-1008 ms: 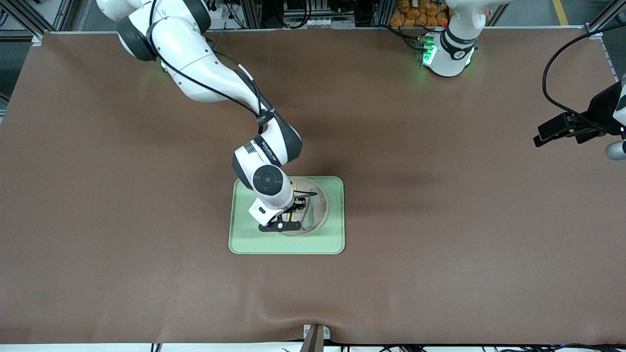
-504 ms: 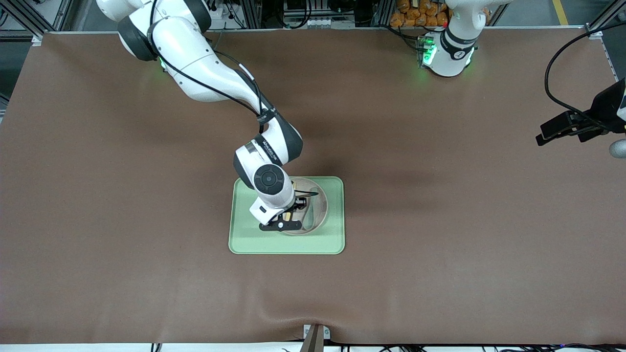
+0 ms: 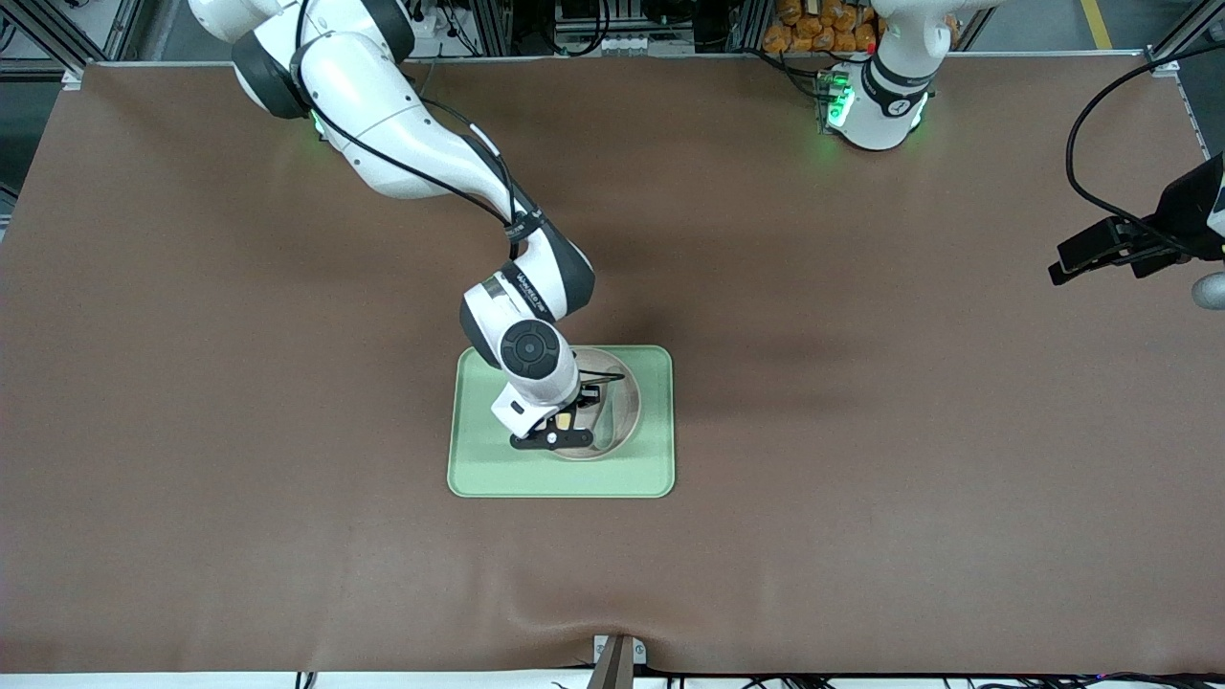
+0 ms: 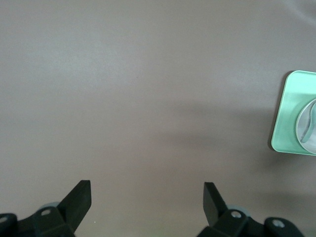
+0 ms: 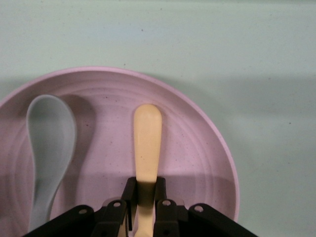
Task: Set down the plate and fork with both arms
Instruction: 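Grasp the yellow fork handle with the right gripper and lift, then place the yellow fork on the tray beside the plate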
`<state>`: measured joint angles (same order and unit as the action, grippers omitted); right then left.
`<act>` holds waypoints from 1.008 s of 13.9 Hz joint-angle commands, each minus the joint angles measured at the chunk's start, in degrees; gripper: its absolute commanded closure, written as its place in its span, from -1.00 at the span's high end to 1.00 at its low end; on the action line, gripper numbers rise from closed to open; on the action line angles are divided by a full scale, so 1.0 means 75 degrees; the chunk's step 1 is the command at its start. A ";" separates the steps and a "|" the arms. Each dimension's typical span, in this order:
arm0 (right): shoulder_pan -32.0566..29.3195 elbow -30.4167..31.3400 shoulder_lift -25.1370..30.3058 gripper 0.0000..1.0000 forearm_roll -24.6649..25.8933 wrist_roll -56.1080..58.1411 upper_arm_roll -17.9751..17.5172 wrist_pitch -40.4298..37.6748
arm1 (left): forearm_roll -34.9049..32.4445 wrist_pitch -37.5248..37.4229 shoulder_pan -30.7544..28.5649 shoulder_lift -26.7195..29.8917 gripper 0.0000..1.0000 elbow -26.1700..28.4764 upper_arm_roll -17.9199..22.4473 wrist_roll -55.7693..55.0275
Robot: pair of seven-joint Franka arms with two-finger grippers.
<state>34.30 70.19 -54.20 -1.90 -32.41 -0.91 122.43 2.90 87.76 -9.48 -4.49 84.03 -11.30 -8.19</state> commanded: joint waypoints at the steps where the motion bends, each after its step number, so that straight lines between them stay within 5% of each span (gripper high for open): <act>1: -0.0061 0.0134 0.0219 -0.94 -0.0039 -0.0098 0.0005 0.0013 | -0.0093 -0.0135 -0.0048 0.0165 1.00 0.0069 -0.0028 0.0026; 8: -0.0645 -0.0277 0.0512 -0.97 -0.0719 0.0054 -0.0007 -0.0855 | -0.0093 -0.0193 -0.0048 0.0177 1.00 0.0069 -0.0016 0.0038; 14: -0.1747 0.0424 0.0816 -0.97 -0.1036 0.1869 -0.0031 -0.0996 | -0.0093 -0.0299 -0.0060 0.0212 1.00 0.0081 -0.0005 0.0050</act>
<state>23.19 68.94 -50.53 -8.12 -22.45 -0.43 114.74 2.90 86.56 -9.51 -4.48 84.03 -11.28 -8.18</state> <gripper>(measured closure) 0.833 0.000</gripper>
